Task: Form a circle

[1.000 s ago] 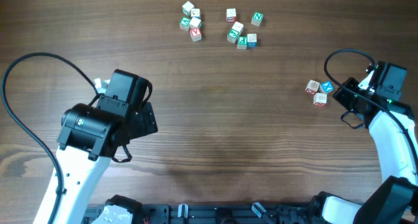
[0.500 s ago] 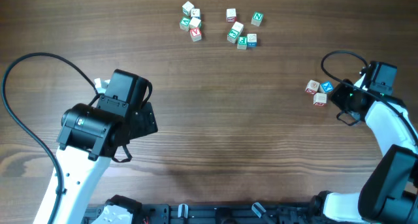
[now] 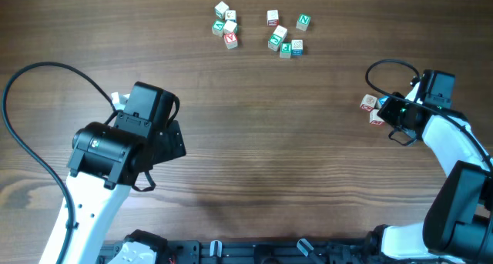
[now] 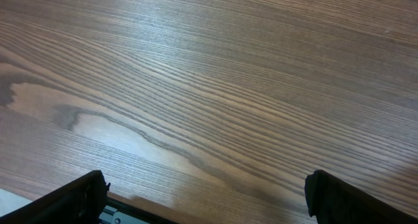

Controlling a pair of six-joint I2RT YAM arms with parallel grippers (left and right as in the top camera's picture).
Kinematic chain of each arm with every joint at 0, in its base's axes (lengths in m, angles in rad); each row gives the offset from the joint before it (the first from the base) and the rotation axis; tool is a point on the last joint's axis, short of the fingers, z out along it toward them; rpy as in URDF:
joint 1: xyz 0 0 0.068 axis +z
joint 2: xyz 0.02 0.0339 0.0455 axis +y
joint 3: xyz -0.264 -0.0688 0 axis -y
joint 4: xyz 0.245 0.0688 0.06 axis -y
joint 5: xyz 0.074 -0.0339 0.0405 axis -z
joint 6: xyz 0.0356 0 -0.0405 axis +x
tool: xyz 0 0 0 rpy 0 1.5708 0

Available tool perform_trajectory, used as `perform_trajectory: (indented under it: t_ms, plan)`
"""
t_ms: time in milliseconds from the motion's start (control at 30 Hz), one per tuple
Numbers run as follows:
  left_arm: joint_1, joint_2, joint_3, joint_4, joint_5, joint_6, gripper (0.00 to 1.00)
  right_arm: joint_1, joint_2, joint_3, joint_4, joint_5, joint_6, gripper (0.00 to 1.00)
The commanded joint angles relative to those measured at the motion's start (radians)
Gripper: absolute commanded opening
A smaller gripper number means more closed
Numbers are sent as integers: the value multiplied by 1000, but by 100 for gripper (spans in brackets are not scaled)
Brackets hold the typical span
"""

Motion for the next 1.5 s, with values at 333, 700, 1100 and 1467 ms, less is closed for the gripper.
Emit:
perform_trajectory:
  t_ms: [333, 700, 1100, 1467]
  plan:
    - [8, -10, -3, 2, -13, -18, 100, 3, -60, 16, -3, 51, -39, 4]
    - [8, -10, -3, 2, -13, -18, 100, 3, -16, 16, 4, 73, -19, 4]
    - [8, -10, -3, 2, -13, -18, 100, 4, 6, 16, 98, -99, -121, 4]
    - [8, -10, -3, 2, -13, -18, 100, 30, 41, 16, 102, -105, -173, 4]
